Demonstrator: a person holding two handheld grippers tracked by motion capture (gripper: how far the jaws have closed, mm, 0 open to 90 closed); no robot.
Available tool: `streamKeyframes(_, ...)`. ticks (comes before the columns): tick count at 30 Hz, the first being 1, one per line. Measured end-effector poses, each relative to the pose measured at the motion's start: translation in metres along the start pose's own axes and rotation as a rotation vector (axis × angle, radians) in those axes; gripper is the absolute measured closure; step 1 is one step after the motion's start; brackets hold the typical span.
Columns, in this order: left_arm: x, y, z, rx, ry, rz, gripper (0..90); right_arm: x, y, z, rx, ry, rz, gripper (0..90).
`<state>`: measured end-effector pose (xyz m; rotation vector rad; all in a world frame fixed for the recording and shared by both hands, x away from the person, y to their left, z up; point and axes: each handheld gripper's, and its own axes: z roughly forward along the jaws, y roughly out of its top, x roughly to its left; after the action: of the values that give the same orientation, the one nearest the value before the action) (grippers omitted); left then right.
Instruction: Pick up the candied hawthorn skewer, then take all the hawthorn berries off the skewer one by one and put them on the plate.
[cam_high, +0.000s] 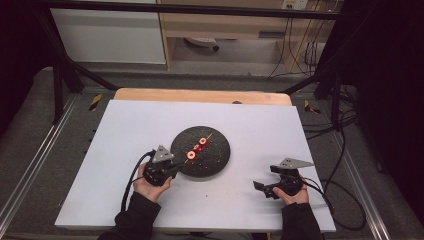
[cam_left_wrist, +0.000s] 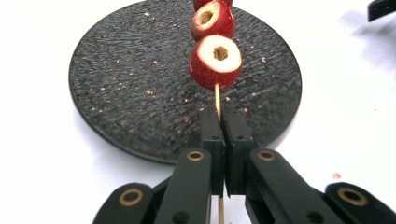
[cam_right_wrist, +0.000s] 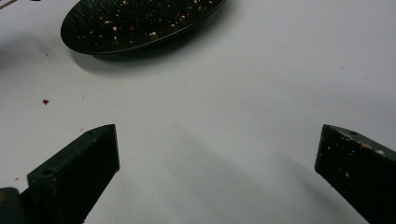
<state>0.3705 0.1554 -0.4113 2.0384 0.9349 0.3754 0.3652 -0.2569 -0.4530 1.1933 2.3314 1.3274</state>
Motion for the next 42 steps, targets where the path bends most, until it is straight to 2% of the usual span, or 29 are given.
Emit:
streamKeyframes(5,0.006,-0.012,-0.011,-0.028,-0.04,-0.005,88.1,0.004,0.002,0.004,0.002,0.009,-0.002,0.8)
streamKeyframes(13,0.009,-0.026,-0.021,-0.04,-0.062,0.008,88.1,0.012,0.007,0.008,-0.003,0.018,-0.006,0.6)
streamKeyframes(19,0.005,-0.029,-0.025,-0.057,-0.072,0.019,88.1,0.021,0.012,0.012,-0.006,0.027,-0.025,0.6)
streamKeyframes(30,-0.004,-0.032,-0.024,-0.065,-0.096,0.042,88.1,0.038,0.025,0.025,-0.002,0.045,-0.026,0.6)
streamKeyframes(35,-0.009,-0.032,-0.024,-0.07,-0.104,0.049,88.1,0.049,0.035,0.031,-0.001,0.048,-0.042,0.6)
streamKeyframes(42,-0.012,-0.032,-0.024,-0.076,-0.108,0.059,88.1,0.064,0.054,0.042,-0.011,0.053,-0.036,0.7)
